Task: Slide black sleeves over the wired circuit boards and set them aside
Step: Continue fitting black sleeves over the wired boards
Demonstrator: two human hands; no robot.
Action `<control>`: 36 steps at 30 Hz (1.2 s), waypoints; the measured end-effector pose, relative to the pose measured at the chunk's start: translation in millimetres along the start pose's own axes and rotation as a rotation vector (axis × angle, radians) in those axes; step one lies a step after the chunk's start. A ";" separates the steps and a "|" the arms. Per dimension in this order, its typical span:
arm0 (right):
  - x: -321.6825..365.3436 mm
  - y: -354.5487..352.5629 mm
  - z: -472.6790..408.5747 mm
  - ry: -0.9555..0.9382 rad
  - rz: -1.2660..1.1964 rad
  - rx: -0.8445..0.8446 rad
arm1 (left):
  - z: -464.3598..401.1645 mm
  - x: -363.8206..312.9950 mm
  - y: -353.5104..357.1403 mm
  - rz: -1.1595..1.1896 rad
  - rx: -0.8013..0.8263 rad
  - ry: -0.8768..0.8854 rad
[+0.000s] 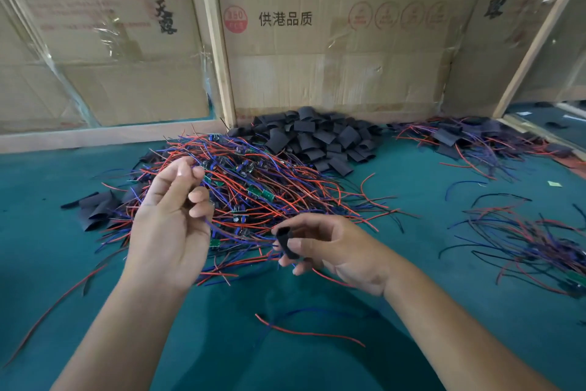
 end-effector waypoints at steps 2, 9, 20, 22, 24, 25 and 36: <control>-0.7 10.0 -0.1 -0.015 0.065 0.032 | 1.0 4.4 4.7 0.126 0.033 -0.092; 0.3 -16.9 -2.9 -0.015 0.600 -0.167 | 4.7 2.2 13.1 0.366 0.059 -0.190; 14.4 -2.7 2.5 -0.096 0.419 -0.043 | 17.4 1.0 31.5 0.705 0.283 -0.399; 17.2 -1.4 4.4 -0.105 0.397 -0.034 | 15.6 0.7 29.3 0.626 0.262 -0.346; 18.1 1.6 5.4 -0.109 0.345 -0.002 | 13.2 -0.6 25.2 0.534 0.235 -0.283; 18.1 3.1 5.6 -0.110 0.321 0.015 | 12.0 -1.0 23.7 0.510 0.225 -0.265; 22.8 -1.0 6.5 -0.136 0.247 0.005 | 7.5 -0.1 17.2 0.326 0.174 -0.192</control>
Point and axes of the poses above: each hand's wrist, its own z-axis away from the middle knuckle, its own y-axis out of the palm, x = y × z, the point moved 8 cm from there along -z, towards the middle knuckle, and after that the axes turned 13 degrees about z, right-handed, at the moved point
